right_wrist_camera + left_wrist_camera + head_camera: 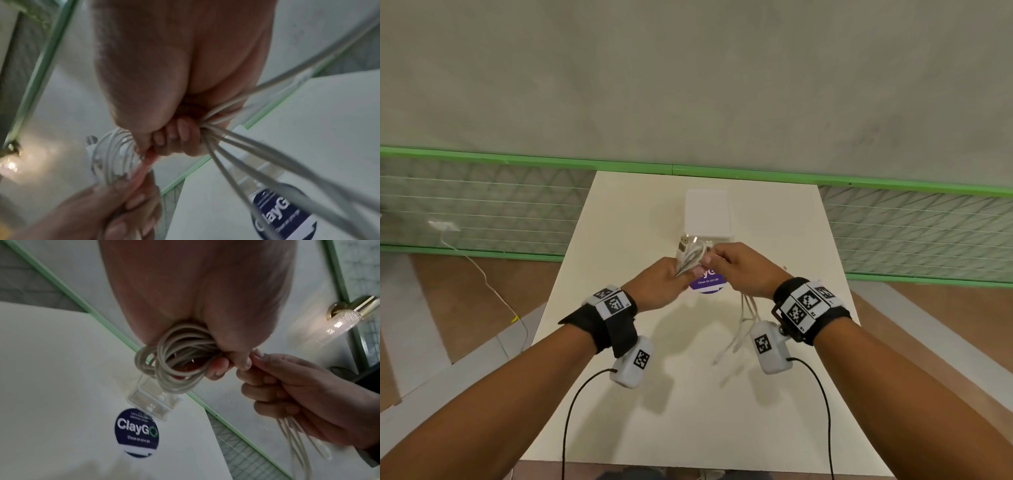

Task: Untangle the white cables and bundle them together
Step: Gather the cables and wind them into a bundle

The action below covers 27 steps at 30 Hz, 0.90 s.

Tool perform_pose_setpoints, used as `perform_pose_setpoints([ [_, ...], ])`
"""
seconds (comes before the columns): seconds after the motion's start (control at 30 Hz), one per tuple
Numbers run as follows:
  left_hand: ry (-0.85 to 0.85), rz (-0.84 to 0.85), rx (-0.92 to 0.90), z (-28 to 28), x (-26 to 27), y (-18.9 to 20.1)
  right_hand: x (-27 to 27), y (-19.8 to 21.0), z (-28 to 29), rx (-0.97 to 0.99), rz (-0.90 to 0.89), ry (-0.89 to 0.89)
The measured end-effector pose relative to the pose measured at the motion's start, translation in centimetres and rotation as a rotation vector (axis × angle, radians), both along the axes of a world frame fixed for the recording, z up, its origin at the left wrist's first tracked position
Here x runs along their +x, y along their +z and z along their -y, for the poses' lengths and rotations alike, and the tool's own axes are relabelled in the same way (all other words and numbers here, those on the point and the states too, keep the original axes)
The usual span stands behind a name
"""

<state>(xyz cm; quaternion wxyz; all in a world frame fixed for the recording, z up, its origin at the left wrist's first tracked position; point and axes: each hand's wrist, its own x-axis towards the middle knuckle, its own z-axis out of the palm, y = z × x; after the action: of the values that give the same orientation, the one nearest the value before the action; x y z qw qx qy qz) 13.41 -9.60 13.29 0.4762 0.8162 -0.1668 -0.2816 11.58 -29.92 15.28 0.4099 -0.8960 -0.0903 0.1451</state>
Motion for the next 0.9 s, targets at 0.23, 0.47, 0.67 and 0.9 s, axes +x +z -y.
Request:
perform_pose_setpoints([
  [0.23,0.291,-0.090,-0.128,-2.8,2.3,-0.5,-0.2,-1.3,2.9,-0.177,-0.006,0.039],
  [0.47,0.524,-0.135,-0.263,-1.7,2.7,-1.3,0.0,-2.1,2.7,-0.282,0.037,0.022],
  [0.67,0.584,-0.253,-0.419,0.7,1.4,-1.3,-1.2,-3.0,-0.2,-0.170,0.102,-0.106],
  [0.9,0.500,-0.387,-0.413,3.8,-0.5,-1.4,-2.1,-2.9,-4.1,-0.172,0.105,-0.057],
])
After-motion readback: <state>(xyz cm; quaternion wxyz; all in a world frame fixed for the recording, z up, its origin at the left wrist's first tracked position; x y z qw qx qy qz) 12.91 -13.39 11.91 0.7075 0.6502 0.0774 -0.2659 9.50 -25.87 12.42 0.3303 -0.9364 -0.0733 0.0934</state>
